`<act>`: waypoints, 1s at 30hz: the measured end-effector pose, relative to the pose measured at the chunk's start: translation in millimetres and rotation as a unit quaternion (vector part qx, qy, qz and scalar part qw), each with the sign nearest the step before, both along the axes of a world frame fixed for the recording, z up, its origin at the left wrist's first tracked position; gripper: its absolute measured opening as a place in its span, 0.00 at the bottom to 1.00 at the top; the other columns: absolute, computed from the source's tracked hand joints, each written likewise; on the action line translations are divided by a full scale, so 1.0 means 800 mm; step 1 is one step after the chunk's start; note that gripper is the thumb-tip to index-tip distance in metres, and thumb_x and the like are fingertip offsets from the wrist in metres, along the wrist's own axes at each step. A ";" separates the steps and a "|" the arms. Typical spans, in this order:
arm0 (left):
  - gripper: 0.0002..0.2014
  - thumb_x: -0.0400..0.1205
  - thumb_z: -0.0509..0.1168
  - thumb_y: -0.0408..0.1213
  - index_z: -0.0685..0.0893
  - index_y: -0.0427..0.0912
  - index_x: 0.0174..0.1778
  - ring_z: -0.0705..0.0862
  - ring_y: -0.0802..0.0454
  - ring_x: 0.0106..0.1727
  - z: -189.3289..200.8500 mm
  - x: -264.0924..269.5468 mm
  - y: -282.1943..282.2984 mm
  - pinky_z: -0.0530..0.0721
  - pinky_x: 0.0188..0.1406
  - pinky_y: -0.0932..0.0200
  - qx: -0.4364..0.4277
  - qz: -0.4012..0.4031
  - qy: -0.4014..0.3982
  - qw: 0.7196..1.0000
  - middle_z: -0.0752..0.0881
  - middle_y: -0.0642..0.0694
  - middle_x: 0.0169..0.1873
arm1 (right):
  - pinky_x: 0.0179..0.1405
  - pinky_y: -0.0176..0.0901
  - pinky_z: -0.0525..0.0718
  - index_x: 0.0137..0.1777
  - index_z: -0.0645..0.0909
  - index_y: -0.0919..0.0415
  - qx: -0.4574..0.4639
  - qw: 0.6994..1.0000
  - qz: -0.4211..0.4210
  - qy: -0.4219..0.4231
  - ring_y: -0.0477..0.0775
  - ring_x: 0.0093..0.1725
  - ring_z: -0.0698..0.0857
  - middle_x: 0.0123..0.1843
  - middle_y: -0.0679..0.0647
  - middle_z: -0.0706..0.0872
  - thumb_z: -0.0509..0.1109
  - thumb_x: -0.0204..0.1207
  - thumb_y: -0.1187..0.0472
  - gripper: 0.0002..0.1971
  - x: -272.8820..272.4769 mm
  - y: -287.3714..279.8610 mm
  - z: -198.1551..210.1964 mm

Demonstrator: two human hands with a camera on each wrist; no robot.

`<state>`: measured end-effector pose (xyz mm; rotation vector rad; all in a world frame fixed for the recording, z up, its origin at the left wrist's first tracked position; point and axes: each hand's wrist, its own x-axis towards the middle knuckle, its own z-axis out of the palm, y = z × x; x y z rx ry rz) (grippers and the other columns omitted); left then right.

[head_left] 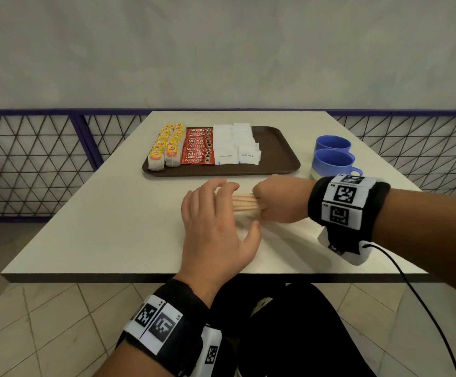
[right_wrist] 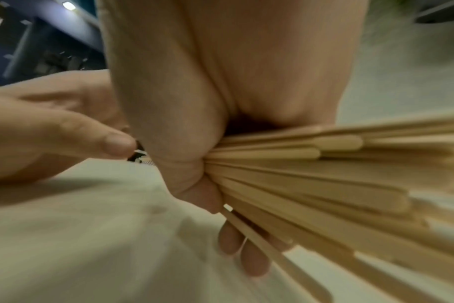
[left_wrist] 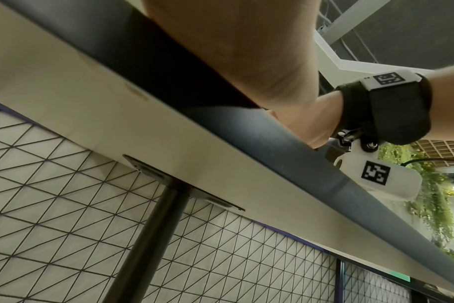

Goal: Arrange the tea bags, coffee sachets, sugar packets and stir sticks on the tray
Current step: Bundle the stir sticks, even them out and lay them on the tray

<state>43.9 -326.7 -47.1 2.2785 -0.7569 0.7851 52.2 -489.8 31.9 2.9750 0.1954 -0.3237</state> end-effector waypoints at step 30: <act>0.33 0.90 0.49 0.59 0.86 0.33 0.65 0.84 0.35 0.71 0.016 -0.004 -0.004 0.73 0.80 0.39 -0.648 -0.206 0.617 0.397 0.87 0.30 0.64 | 0.44 0.47 0.90 0.46 0.81 0.63 0.798 0.544 -0.160 -0.205 0.55 0.38 0.87 0.38 0.59 0.84 0.75 0.76 0.69 0.05 -0.020 0.090 -0.032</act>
